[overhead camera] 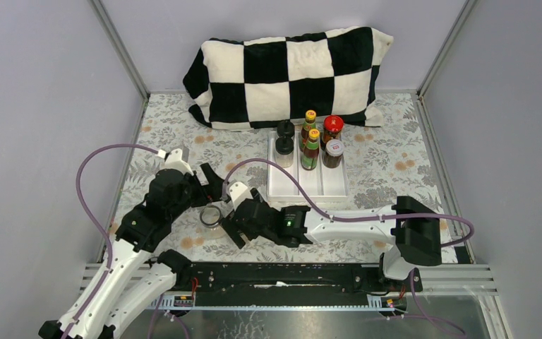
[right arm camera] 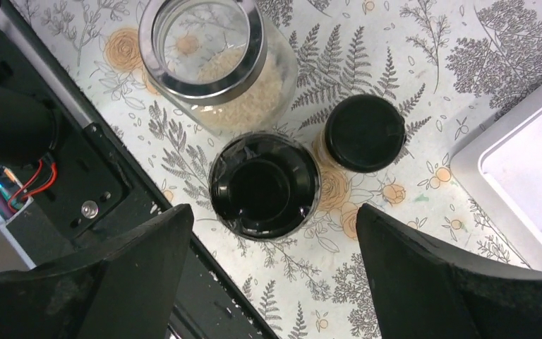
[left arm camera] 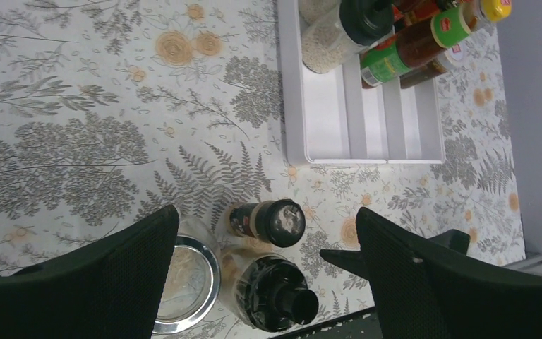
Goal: Organize the condiment bottles
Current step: Pick up the bottle from the center of the board.
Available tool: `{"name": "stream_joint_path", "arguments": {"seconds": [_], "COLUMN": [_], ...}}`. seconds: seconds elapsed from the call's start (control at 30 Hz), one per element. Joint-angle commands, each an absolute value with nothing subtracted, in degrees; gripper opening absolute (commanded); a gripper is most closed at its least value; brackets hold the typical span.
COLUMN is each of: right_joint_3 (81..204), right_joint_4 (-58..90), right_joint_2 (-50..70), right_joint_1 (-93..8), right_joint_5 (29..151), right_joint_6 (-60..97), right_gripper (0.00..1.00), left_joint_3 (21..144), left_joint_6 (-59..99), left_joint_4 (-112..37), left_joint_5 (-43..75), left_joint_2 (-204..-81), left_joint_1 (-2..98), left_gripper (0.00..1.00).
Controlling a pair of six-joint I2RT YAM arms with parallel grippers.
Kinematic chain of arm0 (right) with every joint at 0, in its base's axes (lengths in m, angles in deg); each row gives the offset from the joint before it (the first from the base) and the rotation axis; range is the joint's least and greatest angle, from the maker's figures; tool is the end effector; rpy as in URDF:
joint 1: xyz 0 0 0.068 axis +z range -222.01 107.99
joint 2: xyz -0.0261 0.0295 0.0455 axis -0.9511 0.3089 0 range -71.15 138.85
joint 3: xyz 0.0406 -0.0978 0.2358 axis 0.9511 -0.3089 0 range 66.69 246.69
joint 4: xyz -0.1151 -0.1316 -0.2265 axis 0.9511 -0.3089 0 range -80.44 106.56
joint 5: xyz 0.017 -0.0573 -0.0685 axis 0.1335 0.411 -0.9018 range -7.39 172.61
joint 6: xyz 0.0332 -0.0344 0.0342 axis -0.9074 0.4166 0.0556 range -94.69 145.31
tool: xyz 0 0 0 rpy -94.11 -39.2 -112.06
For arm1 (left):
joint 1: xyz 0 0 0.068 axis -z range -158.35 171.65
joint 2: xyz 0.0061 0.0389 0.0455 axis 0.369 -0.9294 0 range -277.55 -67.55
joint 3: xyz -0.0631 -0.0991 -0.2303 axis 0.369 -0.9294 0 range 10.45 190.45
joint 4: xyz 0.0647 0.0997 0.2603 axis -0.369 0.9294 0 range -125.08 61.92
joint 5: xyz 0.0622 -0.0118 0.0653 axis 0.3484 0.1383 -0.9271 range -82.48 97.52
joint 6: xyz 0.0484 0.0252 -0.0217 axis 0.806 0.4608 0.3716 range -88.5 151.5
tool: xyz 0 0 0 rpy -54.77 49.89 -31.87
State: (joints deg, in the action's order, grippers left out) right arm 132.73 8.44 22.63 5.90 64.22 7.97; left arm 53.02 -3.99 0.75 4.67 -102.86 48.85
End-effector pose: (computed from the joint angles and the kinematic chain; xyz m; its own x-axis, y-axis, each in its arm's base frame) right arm 0.0962 0.3855 0.2220 -0.3777 -0.4129 -0.8287 -0.7980 0.5992 0.0651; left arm 0.1615 -0.0807 0.2957 -0.5889 -0.3494 -0.7288 0.0930 0.8664 -0.4905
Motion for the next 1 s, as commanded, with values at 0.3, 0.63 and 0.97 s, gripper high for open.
{"name": "stream_joint_path", "arguments": {"seconds": [0.3, 0.63, 0.97], "right_joint_3": [139.1, 139.9, 138.3], "right_joint_4": [7.8, 7.2, 5.8], "right_joint_2": [30.7, 33.1, 33.1], "right_joint_1": [6.3, 6.3, 6.3], "right_joint_5": [59.3, 60.5, 61.1], "right_joint_6": [9.2, 8.3, 6.1], "right_gripper": [0.92, 0.86, 0.79], "left_joint_3": [56.1, 56.1, 55.9], "left_joint_6": [-3.0, -2.8, -2.8], "left_joint_4": [1.8, 1.8, 1.8], "left_joint_5": [3.8, 3.9, 3.8], "left_joint_2": [-101.1, -100.7, -100.6], "left_joint_1": [48.4, 48.4, 48.4], "left_gripper": [0.99, 0.99, 0.99]}}
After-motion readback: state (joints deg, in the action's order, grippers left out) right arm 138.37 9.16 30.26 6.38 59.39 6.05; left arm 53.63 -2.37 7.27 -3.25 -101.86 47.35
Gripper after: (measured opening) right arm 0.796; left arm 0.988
